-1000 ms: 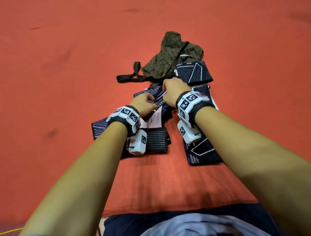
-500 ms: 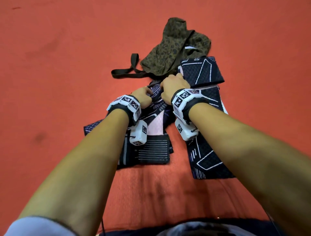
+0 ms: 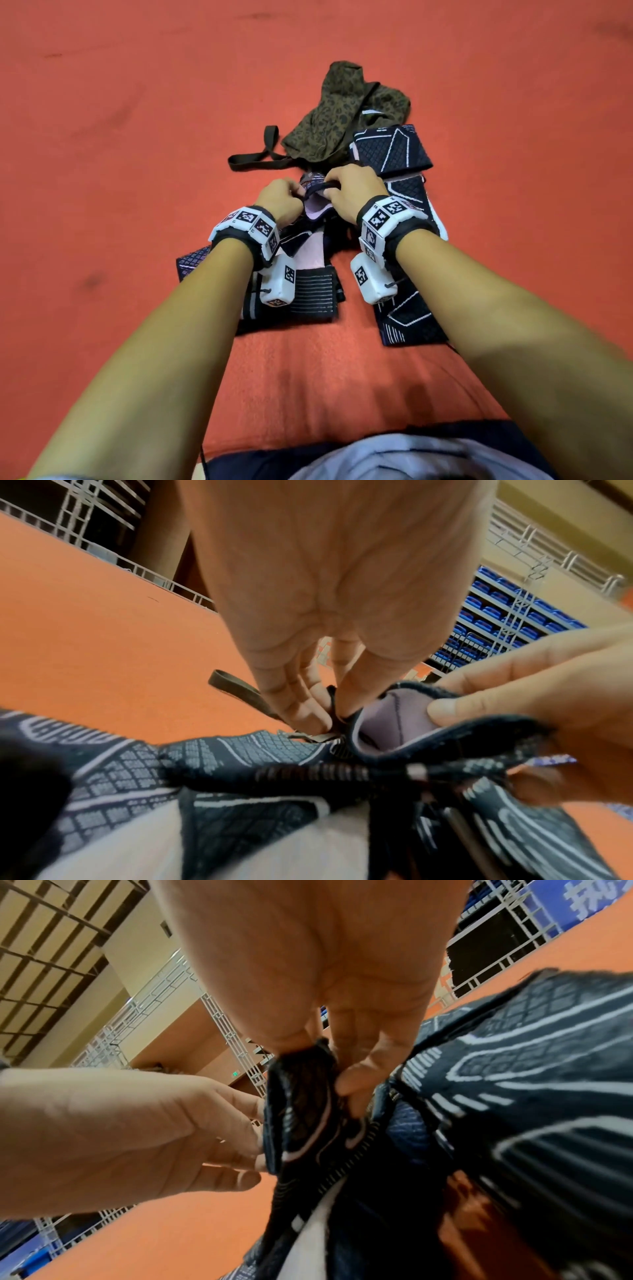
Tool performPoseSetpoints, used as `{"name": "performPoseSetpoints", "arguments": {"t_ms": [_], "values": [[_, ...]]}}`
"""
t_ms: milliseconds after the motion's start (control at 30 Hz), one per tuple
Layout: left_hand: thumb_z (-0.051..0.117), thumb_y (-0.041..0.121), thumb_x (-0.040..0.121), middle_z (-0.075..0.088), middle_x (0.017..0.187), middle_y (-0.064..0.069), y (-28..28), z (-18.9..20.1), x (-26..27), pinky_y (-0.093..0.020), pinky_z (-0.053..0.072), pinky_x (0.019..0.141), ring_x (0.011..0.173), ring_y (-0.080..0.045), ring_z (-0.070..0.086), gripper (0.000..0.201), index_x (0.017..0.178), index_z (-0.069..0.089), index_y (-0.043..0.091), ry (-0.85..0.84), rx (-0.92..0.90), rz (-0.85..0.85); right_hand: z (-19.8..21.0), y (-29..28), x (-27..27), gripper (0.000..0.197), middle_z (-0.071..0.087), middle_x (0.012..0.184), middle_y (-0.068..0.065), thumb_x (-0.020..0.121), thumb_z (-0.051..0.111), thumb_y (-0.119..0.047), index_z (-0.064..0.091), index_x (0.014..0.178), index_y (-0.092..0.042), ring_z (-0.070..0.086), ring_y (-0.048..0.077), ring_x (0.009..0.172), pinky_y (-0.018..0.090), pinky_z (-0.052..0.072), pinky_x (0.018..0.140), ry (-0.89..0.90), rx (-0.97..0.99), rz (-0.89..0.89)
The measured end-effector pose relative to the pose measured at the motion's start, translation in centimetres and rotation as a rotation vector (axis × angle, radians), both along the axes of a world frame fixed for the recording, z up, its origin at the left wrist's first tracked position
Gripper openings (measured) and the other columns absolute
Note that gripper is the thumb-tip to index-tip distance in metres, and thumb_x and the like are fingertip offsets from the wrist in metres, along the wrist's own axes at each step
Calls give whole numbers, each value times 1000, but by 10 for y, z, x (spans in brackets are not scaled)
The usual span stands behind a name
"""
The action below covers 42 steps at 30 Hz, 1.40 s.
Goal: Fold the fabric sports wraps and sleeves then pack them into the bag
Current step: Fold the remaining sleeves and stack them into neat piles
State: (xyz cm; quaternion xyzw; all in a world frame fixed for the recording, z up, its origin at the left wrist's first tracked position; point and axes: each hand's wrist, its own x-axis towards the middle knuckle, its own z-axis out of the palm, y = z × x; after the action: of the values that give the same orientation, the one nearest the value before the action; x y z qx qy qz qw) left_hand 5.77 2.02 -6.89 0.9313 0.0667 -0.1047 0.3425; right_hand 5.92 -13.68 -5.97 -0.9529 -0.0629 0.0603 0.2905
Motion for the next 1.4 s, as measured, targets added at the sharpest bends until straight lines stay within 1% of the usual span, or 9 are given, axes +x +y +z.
{"name": "performPoseSetpoints", "arguments": {"t_ms": [233,533,667,767,867,1000,1133,1267,1400], "values": [[47,-7,86,52,67,4,-30,9,-43,-23,37,53,54,-11,45,30,104,55,16,-98,-195,-92,-13,-32,-46,18,67,108,18,85,63,-13,66,103,-12,62,38,100,37,52,83,56,28,-38],[67,15,89,65,93,2,-49,-12,-75,-39,56,79,82,-19,64,83,156,20,27,-56,-279,-82,-22,-66,-87,7,73,80,9,86,60,-22,57,90,-16,70,27,82,34,55,80,70,171,-190],[68,21,82,70,93,1,-60,-21,-84,-51,57,86,83,-23,68,54,133,50,22,7,-222,-146,-24,-68,-108,9,73,66,5,91,57,-22,50,89,-17,72,12,60,17,52,67,159,328,-224],[64,15,84,67,81,3,-64,-24,-92,-48,56,86,87,-29,70,25,104,55,28,-26,-131,-212,-36,-64,-114,4,74,80,6,87,57,-18,55,83,-18,74,22,77,35,57,82,166,296,-180],[57,3,92,67,75,5,-62,-28,-94,-46,55,90,86,-24,73,30,118,56,17,-18,-136,-182,-40,-65,-118,9,73,83,4,83,56,-16,59,87,-23,69,25,85,39,56,84,179,303,-171],[62,17,92,72,86,-1,-67,-29,-95,-47,56,89,90,-26,71,33,124,57,20,4,-156,-154,-37,-68,-123,37,73,99,5,87,49,-11,64,115,-28,69,25,94,36,55,88,181,309,-113],[68,38,84,66,83,-5,-74,-32,-97,-49,56,82,84,-33,68,31,104,60,16,-65,-96,-157,-40,-67,-123,51,72,113,11,87,45,-7,62,130,-31,68,31,104,38,52,97,169,313,-50],[66,22,89,67,87,-11,-73,-33,-99,-35,47,75,82,-29,63,20,101,60,8,-176,25,-140,-43,-68,-124,54,71,117,10,88,43,-7,61,133,-32,67,31,106,40,53,96,175,333,-27],[65,16,87,59,76,2,-72,-35,-99,-27,40,69,74,-20,56,18,105,64,14,-189,20,-137,-50,-69,-124,53,72,110,5,87,46,-9,56,135,-31,67,25,102,32,51,94,152,338,-28]]}}
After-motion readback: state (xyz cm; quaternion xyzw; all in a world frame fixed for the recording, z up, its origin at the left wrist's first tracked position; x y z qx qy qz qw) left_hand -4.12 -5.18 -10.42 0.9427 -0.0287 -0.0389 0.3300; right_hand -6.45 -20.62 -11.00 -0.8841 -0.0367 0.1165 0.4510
